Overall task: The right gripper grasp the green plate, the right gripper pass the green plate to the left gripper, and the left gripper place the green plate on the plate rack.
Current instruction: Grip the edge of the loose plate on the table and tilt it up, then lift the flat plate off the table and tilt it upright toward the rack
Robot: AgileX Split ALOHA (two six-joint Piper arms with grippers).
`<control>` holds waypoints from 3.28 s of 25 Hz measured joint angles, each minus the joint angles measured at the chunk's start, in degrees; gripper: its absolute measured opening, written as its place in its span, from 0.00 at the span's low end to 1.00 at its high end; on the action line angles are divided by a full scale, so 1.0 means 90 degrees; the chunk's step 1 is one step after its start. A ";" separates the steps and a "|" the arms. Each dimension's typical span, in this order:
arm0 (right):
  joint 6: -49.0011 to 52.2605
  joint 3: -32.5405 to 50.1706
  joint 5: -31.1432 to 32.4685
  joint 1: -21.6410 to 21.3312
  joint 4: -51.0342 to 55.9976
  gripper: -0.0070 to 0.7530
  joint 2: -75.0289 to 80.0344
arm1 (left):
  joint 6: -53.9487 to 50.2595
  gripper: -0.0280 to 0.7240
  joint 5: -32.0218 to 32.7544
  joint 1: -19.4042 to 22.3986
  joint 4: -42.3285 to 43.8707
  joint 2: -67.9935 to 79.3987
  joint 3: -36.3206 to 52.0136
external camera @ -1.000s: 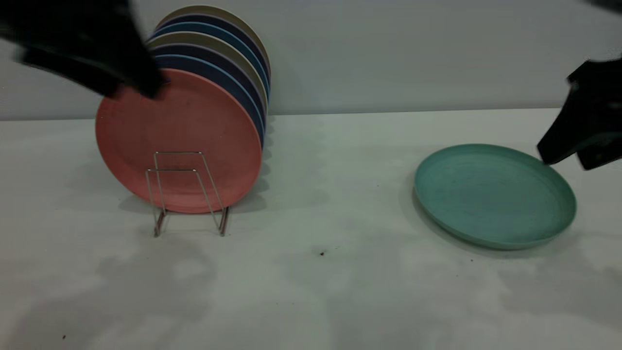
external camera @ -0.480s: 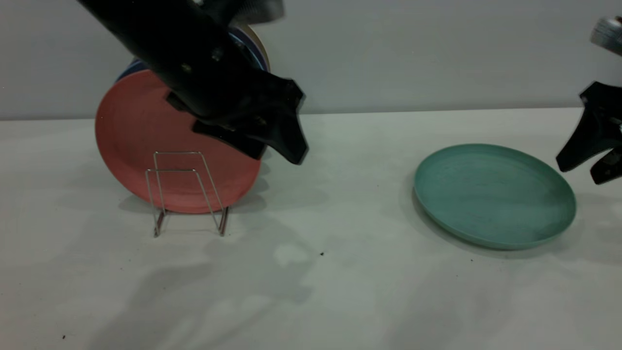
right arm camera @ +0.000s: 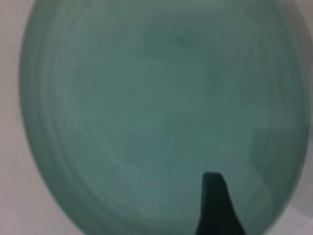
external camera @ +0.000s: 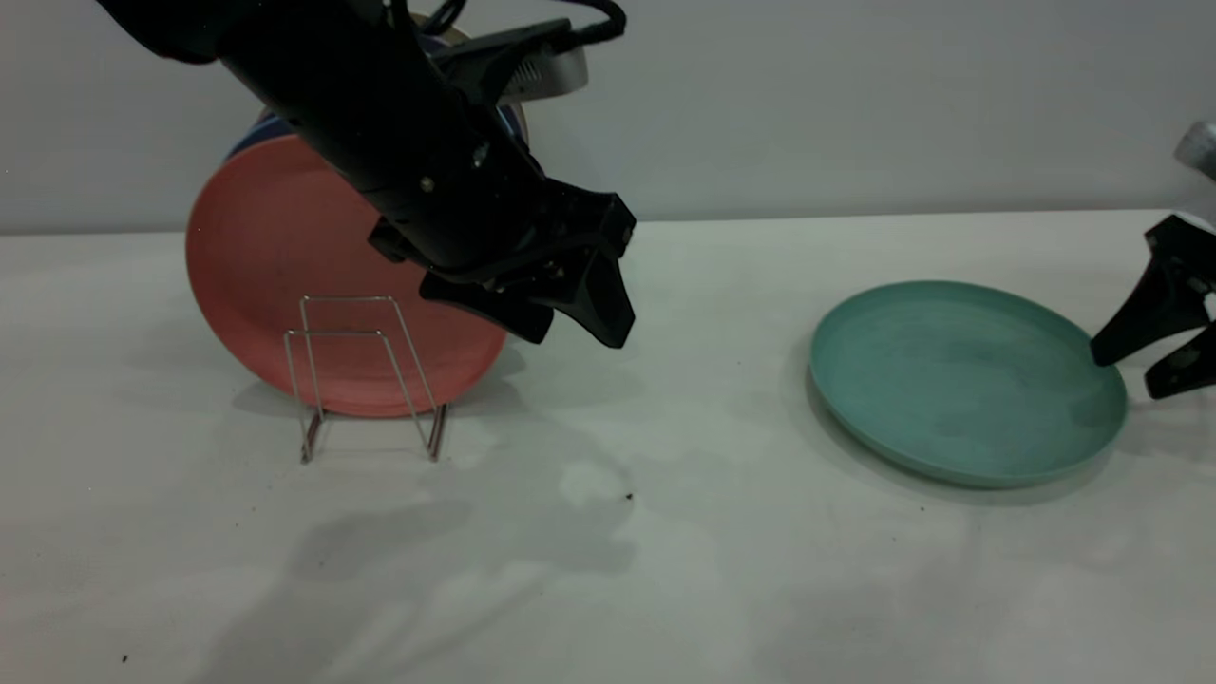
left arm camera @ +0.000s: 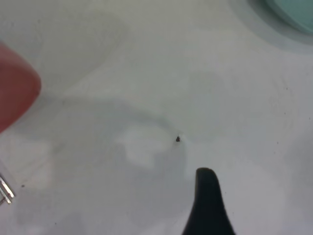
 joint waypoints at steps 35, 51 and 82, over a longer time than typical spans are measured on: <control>-0.2390 -0.0186 0.0617 0.0161 0.2446 0.03 0.0975 | 0.0000 0.79 0.0089 0.0000 -0.0558 0.0005 0.0000; -0.2965 -0.0186 0.1887 0.1472 0.2749 0.03 0.0975 | 0.0000 0.75 -0.0628 0.0000 -0.1333 0.0535 -0.0002; -0.2043 -0.0180 0.2458 0.1158 0.1477 0.71 -0.1922 | 0.2363 0.18 0.0656 0.0684 -0.0706 -0.0714 -0.0010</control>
